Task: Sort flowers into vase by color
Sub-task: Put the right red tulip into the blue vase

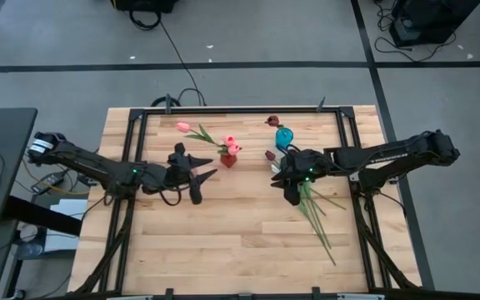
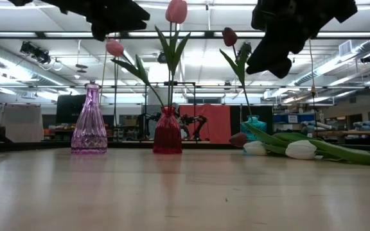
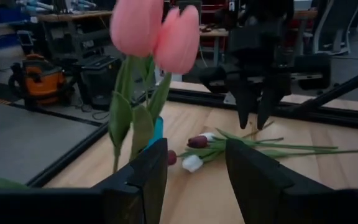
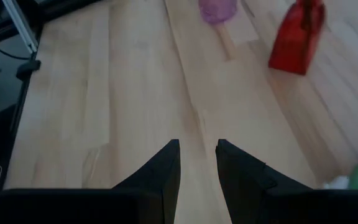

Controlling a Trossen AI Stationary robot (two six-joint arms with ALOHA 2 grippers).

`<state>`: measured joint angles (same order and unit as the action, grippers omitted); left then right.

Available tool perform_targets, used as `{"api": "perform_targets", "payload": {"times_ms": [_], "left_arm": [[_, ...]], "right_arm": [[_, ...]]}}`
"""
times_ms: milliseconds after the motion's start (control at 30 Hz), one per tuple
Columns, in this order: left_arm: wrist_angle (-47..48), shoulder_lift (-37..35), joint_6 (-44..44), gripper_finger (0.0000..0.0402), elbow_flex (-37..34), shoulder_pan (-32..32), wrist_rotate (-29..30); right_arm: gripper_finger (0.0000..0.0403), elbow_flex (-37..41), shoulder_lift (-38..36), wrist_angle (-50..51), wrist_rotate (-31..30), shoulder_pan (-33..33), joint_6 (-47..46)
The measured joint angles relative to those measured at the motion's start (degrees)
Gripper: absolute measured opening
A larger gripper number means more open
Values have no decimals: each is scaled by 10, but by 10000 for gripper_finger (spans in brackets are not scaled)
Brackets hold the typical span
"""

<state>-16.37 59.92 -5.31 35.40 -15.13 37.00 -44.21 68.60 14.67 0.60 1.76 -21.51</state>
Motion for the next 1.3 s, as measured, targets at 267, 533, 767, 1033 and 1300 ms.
{"api": "perform_targets", "payload": {"times_ms": [267, 533, 767, 1033, 1300], "left_arm": [[66, -18, -59, 168, 0, -52, -18], [69, 14, -103, 168, 0, -100, -18], [70, 35, -128, 168, 0, -116, -17], [70, 42, -134, 168, 0, -137, -6], [81, 42, -135, 168, 0, -155, 21]], "right_arm": [[115, -44, -8, 163, -11, -11, -51], [114, -45, 3, 317, -37, -2, -139], [114, -45, 43, 356, -89, -22, -128], [114, -45, 124, 344, -55, -49, -87], [114, -44, 140, 377, 16, -29, -141]]}}
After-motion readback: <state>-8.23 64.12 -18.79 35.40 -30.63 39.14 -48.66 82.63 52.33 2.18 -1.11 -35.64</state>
